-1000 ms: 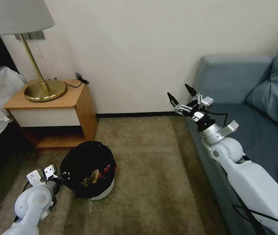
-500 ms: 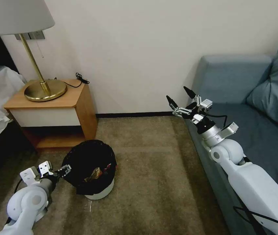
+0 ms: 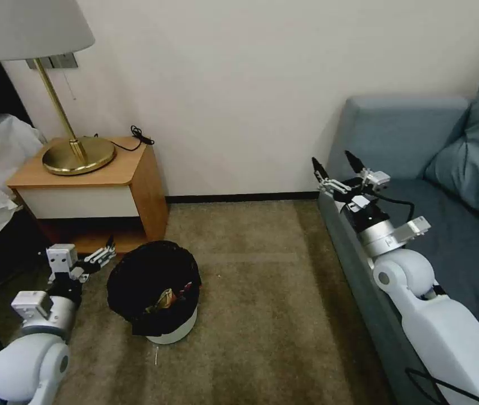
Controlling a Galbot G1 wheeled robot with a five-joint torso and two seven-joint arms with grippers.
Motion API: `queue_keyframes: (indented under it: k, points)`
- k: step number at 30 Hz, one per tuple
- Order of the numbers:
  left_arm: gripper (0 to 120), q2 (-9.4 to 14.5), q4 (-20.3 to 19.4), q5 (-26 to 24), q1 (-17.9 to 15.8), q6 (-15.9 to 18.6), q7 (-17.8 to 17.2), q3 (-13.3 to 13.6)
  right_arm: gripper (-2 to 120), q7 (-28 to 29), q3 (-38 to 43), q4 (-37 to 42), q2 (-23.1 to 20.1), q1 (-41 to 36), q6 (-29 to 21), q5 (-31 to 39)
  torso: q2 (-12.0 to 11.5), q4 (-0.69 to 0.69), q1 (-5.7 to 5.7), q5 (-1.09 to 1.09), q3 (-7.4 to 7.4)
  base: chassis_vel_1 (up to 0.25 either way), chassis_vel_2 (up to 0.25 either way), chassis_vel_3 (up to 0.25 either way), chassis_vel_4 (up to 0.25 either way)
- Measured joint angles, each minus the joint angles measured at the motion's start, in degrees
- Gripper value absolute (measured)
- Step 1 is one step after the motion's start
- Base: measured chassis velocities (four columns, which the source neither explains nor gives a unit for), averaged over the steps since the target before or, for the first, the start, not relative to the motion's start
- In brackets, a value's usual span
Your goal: Pick up the trash bin, then pick up the garbage on the floor and place it into the trash bin.
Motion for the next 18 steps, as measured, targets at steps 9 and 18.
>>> queue_keyframes:
  k: [9,18]
  points:
    - [100,-3.13,3.72,-0.66,-3.12,-7.31,3.30,1.91,100,1.46,1.73,-0.09,2.05,-7.65,0.96,-6.12,0.00,-0.02,0.00,0.02,0.00,0.000,0.000,0.000,0.000]
    - [100,-2.53,3.14,-1.34,-2.29,-4.67,1.15,2.39,100,3.90,2.97,-0.53,7.16,-7.20,2.23,-8.94,0.00,0.03,0.00,0.01,0.00,0.000,0.000,0.000,0.000]
